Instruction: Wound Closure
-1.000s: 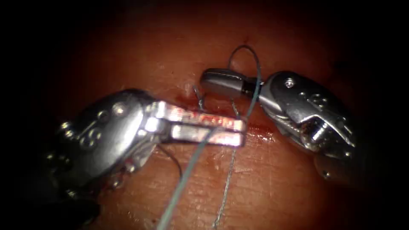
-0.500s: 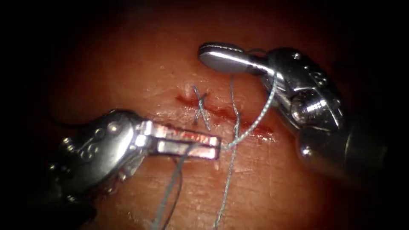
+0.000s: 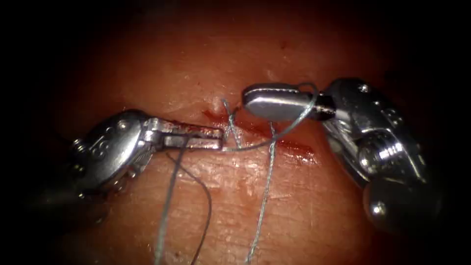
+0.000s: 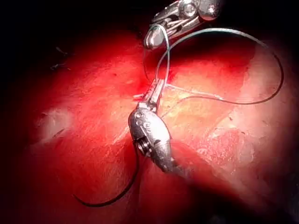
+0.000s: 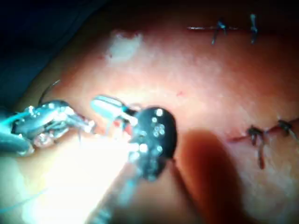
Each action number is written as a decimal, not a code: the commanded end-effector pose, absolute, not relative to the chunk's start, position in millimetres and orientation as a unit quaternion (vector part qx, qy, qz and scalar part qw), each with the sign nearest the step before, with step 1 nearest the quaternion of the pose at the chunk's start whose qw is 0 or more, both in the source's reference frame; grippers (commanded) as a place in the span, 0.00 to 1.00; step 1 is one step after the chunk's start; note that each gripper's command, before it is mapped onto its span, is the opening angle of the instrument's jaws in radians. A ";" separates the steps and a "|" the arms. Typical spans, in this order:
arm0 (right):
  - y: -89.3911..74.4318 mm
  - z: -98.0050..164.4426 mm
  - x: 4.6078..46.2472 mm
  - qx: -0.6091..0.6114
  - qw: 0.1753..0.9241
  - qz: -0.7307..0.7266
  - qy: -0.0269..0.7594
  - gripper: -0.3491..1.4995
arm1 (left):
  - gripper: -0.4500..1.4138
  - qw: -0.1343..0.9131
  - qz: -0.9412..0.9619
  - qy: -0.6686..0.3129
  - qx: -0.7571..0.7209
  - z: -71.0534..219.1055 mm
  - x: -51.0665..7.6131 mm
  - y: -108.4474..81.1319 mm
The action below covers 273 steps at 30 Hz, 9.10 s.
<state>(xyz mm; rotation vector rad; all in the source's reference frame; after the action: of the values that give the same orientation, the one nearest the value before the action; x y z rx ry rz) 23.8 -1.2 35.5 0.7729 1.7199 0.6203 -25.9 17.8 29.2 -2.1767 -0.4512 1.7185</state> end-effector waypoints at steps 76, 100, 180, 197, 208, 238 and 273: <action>-9.4 42.8 27.8 0.406 0.771 -0.310 0.381 0.00 | 0.00 0.166 0.602 -0.165 -0.764 30.0 -27.3 17.5; -7.6 40.7 27.7 0.364 0.780 -0.123 0.494 0.00 | 0.00 0.164 0.601 -0.166 -0.764 29.4 -27.2 16.7; 5.2 44.0 22.8 0.154 0.868 0.015 0.471 0.00 | 0.00 0.123 0.630 -0.241 -0.728 15.2 -29.5 -5.5; 6.0 44.5 22.2 0.107 0.887 -0.005 0.450 0.00 | 0.00 0.130 0.628 -0.253 -0.725 15.5 -28.8 -7.7; 5.5 43.3 22.9 0.098 0.881 0.013 0.463 0.00 | 0.00 0.144 0.625 -0.259 -0.723 14.4 -28.9 -6.0; 1.8 35.8 24.6 0.130 0.751 0.330 0.558 0.63 | 0.00 0.149 0.662 -0.183 -0.712 7.3 -30.3 16.8; -2.1 37.9 34.1 0.152 0.738 0.264 0.602 0.46 | 0.00 0.149 0.672 -0.182 -0.702 18.0 -31.5 29.2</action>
<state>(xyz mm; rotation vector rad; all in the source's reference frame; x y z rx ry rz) 33.3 -2.2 37.4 0.3320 1.3187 0.5817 -30.9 28.9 17.9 -2.0143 -0.5244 1.9330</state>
